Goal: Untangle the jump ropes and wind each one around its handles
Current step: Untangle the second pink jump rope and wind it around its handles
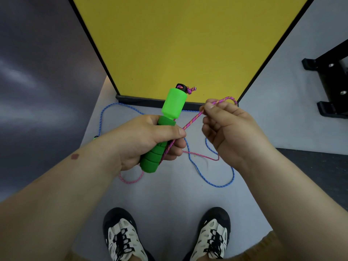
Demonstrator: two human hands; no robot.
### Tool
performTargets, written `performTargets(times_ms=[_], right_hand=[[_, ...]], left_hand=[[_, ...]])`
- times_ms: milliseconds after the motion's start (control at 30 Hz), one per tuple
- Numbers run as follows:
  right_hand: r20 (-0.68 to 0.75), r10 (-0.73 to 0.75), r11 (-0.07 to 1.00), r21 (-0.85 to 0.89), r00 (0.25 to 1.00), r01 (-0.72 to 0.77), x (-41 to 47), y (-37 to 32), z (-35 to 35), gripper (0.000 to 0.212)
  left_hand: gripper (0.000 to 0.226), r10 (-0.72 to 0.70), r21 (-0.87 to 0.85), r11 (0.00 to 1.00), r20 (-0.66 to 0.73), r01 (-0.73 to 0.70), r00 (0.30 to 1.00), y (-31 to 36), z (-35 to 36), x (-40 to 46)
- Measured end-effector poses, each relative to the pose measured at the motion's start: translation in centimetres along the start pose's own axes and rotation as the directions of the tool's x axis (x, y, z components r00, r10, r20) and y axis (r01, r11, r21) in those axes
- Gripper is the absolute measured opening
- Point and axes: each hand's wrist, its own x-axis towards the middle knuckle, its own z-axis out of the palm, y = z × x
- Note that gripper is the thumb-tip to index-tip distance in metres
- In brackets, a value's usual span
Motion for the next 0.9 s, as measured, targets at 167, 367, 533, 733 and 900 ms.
performTargets(times_ms=[167, 367, 533, 733, 900], right_hand=[[-0.02, 0.01, 0.999, 0.044, 1.0, -0.009, 0.1, -0.2, -0.3, 0.006], [0.192, 0.119, 0.992, -0.061, 0.974, -0.11, -0.6, 0.5, 0.2, 0.008], [0.234, 0.125, 0.984, -0.151, 0.964, -0.091, -1.1, 0.9, 0.8, 0.013], [0.06, 0.002, 0.998, -0.063, 0.998, 0.002, -0.2, 0.2, 0.1, 0.011], [-0.033, -0.026, 0.999, 0.033, 0.999, 0.027, 0.2, -0.3, -0.3, 0.01]], left_hand=[[0.006, -0.001, 0.007, 1.0, 0.007, 0.0, 1.0, 0.1, 0.0, 0.0], [0.007, 0.003, 0.002, 1.0, 0.007, -0.003, 1.0, 0.2, 0.0, 0.0], [0.009, 0.003, -0.004, 1.0, 0.004, -0.003, 1.0, 0.2, 0.0, -0.1], [0.007, -0.002, 0.009, 1.0, 0.005, 0.002, 1.0, 0.2, -0.1, 0.0], [0.007, 0.004, 0.011, 1.0, 0.013, -0.004, 1.0, 0.1, -0.1, 0.0]])
